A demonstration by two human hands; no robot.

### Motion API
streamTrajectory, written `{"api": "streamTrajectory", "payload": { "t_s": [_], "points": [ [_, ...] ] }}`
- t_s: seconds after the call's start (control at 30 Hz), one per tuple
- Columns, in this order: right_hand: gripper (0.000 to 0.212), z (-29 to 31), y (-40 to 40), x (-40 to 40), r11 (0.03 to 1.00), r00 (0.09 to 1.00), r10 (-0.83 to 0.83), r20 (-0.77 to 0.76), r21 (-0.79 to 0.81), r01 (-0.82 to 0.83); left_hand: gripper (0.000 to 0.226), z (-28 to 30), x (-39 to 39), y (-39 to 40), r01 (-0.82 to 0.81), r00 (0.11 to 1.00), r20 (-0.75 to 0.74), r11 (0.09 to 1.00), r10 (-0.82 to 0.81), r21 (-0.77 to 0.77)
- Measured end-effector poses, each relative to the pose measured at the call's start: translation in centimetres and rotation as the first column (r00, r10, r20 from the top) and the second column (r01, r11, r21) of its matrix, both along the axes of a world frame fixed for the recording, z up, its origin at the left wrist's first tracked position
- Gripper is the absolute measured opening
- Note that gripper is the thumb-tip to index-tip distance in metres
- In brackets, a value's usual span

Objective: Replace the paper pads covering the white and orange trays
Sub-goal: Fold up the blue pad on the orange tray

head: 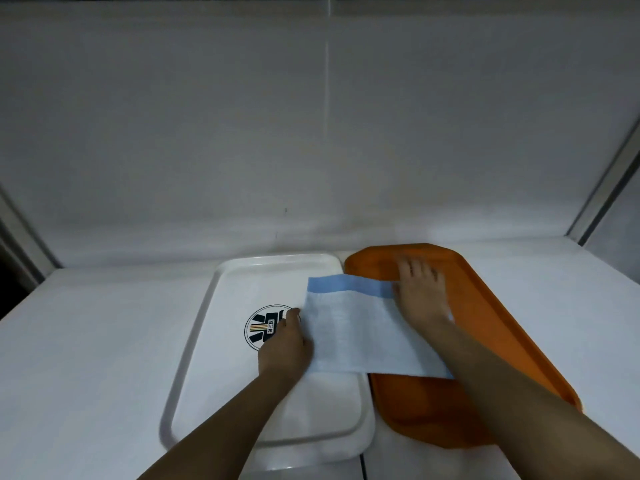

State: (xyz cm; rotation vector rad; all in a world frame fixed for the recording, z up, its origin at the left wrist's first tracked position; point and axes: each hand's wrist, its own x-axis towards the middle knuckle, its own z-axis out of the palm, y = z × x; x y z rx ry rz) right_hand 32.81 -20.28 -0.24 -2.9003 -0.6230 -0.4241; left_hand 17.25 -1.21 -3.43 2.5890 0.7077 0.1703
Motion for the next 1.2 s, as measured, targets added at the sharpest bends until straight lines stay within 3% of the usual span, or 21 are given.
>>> {"api": "streamTrajectory", "payload": {
  "t_s": [0.07,0.13,0.27,0.37,0.47,0.53,0.63,0.67,0.73,0.83,0.87,0.93,1.03,1.13,1.2],
  "points": [
    [0.070,-1.9,0.5,-2.2,0.992,0.984,0.092,-0.150,0.096,-0.078,0.052,-0.2,0.2,-0.4,0.021,1.000,-0.009,0.960,-0.019,0.281],
    [0.079,-3.3,0.9,-4.4,0.988,0.943,0.141,-0.301,0.110,-0.113,0.055,-0.7,1.0,-1.1,0.085,0.990,0.069,0.925,-0.119,0.371],
    [0.122,-5.1,0.7,-5.8,0.984,0.903,0.177,-0.392,0.103,-0.147,0.081,-1.6,2.6,-3.1,0.386,0.917,-0.016,0.879,-0.398,0.278],
    [0.129,-6.2,-0.4,-5.2,0.988,0.894,0.148,-0.422,0.108,-0.112,0.105,-2.9,2.8,-3.4,0.440,0.897,-0.067,0.873,-0.437,0.209],
    [0.126,-6.6,-1.8,-4.5,0.994,0.914,0.112,-0.389,0.039,-0.105,0.103,-3.6,2.4,-2.6,0.371,0.928,-0.071,0.906,-0.365,0.202],
    [0.121,-6.6,-2.9,-3.9,0.998,0.919,0.064,-0.388,-0.003,-0.070,0.112,-3.4,1.9,-2.1,0.355,0.935,-0.077,0.907,-0.346,0.227],
    [0.086,-6.5,-4.4,-3.3,0.999,0.930,-0.015,-0.367,-0.046,-0.002,0.114,-3.1,1.2,-1.7,0.360,0.932,-0.127,0.901,-0.339,0.241],
    [0.075,-6.3,-4.7,-3.5,0.999,0.956,-0.018,-0.293,-0.051,0.003,0.112,-2.8,1.1,-1.7,0.368,0.929,-0.138,0.899,-0.344,0.237],
    [0.060,-5.6,-4.7,-4.1,0.997,0.991,0.076,-0.114,-0.012,-0.078,0.098,-2.0,1.2,-1.9,0.380,0.925,-0.101,0.898,-0.366,0.223],
    [0.039,-4.5,-3.9,-6.0,0.934,0.934,0.356,-0.017,0.036,-0.355,0.059,-0.7,1.0,-2.8,0.533,0.841,-0.021,0.819,-0.541,0.214],
    [0.037,-4.1,-3.7,-6.7,0.911,0.911,0.411,-0.017,0.008,-0.411,0.053,-0.5,1.1,-3.2,0.598,0.795,-0.022,0.778,-0.606,0.193],
    [0.042,-3.8,-3.6,-7.8,0.888,0.890,0.454,-0.030,-0.064,-0.455,0.062,-0.1,0.9,-4.6,0.680,0.730,-0.051,0.717,-0.681,0.155],
    [0.050,-3.5,-4.1,-8.8,0.877,0.888,0.458,-0.036,-0.141,-0.458,0.073,0.7,0.1,-5.7,0.640,0.768,-0.180,0.748,-0.615,0.175],
    [0.044,-3.2,-3.8,-9.1,0.838,0.875,0.484,-0.020,-0.276,-0.470,0.088,0.6,-0.5,-5.4,0.595,0.797,-0.251,0.784,-0.549,0.177],
    [0.052,-3.5,-3.3,-9.0,0.799,0.852,0.523,0.033,-0.368,-0.476,0.080,0.7,-0.9,-5.0,0.590,0.799,-0.290,0.780,-0.527,0.209]
  ]
}}
